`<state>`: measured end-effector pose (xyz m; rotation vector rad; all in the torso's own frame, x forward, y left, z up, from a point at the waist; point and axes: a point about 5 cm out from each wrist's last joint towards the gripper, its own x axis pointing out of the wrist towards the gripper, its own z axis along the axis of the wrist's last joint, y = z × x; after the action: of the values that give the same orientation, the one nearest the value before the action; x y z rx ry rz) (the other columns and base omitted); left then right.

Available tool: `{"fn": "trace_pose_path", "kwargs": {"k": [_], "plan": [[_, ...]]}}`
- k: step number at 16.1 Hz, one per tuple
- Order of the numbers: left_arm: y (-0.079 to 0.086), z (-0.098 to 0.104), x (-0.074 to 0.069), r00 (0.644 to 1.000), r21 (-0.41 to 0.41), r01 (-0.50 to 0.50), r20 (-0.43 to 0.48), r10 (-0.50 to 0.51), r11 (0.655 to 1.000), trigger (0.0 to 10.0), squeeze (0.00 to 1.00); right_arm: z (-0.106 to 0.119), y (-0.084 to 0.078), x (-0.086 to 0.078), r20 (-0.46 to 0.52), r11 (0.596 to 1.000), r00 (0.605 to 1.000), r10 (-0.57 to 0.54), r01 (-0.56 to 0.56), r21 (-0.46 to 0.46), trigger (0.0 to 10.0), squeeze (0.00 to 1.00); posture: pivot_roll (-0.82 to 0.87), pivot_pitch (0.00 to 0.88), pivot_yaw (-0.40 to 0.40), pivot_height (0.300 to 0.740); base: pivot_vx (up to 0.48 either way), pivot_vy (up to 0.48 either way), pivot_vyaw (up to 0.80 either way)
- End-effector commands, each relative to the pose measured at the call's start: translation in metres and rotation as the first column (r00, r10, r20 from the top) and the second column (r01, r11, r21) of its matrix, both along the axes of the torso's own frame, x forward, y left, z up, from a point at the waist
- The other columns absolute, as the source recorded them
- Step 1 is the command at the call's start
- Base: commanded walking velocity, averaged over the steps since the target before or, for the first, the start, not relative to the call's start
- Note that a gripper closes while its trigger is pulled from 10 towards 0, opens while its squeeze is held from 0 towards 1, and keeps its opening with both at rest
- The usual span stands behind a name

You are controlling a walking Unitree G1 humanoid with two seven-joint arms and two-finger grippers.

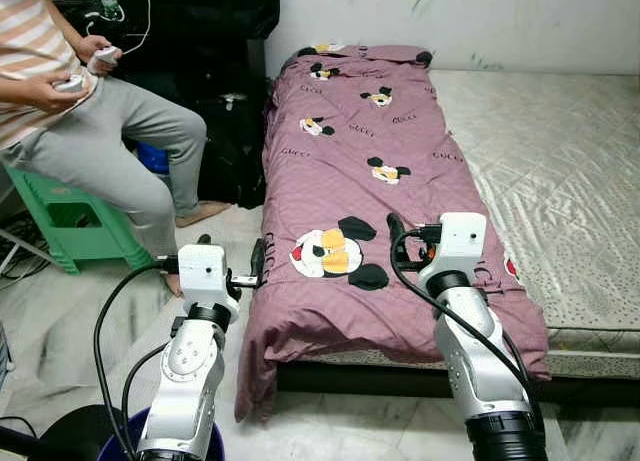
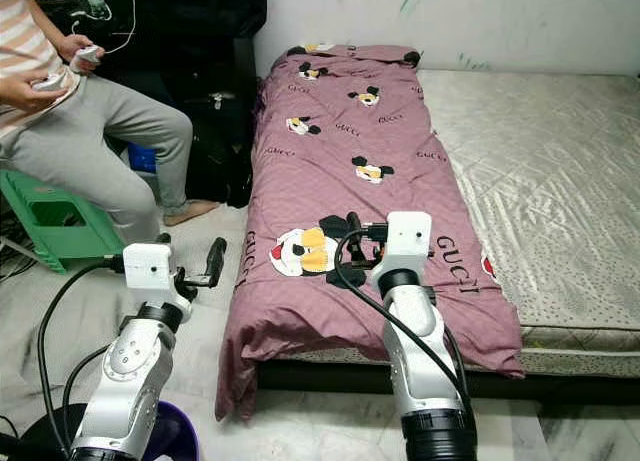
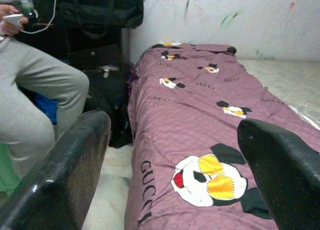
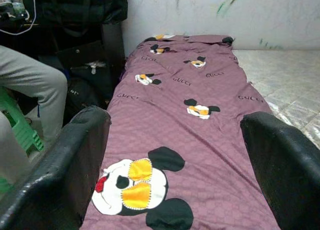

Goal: Clean up the room

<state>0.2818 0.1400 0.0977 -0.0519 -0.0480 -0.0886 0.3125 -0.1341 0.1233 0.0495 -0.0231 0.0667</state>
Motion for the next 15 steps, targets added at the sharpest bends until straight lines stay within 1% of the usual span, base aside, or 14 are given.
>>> {"fn": "trace_pose_path", "kwargs": {"k": [1,2,5,10,13,15], "plan": [[0.0004,0.0045,-0.0011,1.0,0.002,0.011,0.021,-0.011,1.0,10.0,0.0,0.0,0.0006,-0.0007,0.004,1.0,1.0,0.001,-0.001,0.005,10.0,0.0,-0.03,0.028,0.015,0.74,0.296,0.0,0.0],[0.0002,0.0046,-0.0012,1.0,0.003,0.015,0.022,-0.015,1.0,10.0,0.0,-0.0007,0.0005,-0.0004,-0.004,1.0,1.0,-0.003,0.003,0.011,10.0,0.0,-0.03,0.027,0.016,0.74,0.326,0.0,0.0],[0.0001,0.0047,-0.0005,0.999,0.001,0.021,0.025,-0.021,1.0,10.0,0.0,-0.0004,-0.0008,0.0009,-0.004,1.0,1.0,-0.011,0.011,0.017,10.0,0.0,-0.03,0.024,0.016,0.74,0.329,0.0,-0.8],[0.0005,0.0049,0.0009,1.0,0.003,0.019,0.023,-0.019,1.0,10.0,0.0,0.0003,-0.0014,0.0026,0.004,1.0,1.0,-0.013,0.013,0.009,10.0,0.0,-0.03,0.016,0.017,0.74,0.315,0.0,0.0],[0.0013,0.0036,0.0023,1.0,0.002,-0.007,0.012,0.007,1.0,10.0,0.0,0.0,-0.0031,0.0034,0.006,1.0,1.0,-0.017,0.017,0.001,10.0,0.0,-0.03,0.01,0.017,0.74,0.0,0.0,0.0],[0.0019,0.0011,0.0021,1.0,0.024,-0.03,-0.006,0.03,0.999,10.0,0.0,0.0001,-0.0038,0.0038,0.009,1.0,1.0,-0.021,0.021,0.0,10.0,0.0,-0.03,0.007,0.019,0.74,0.0,0.0,0.0]]}}
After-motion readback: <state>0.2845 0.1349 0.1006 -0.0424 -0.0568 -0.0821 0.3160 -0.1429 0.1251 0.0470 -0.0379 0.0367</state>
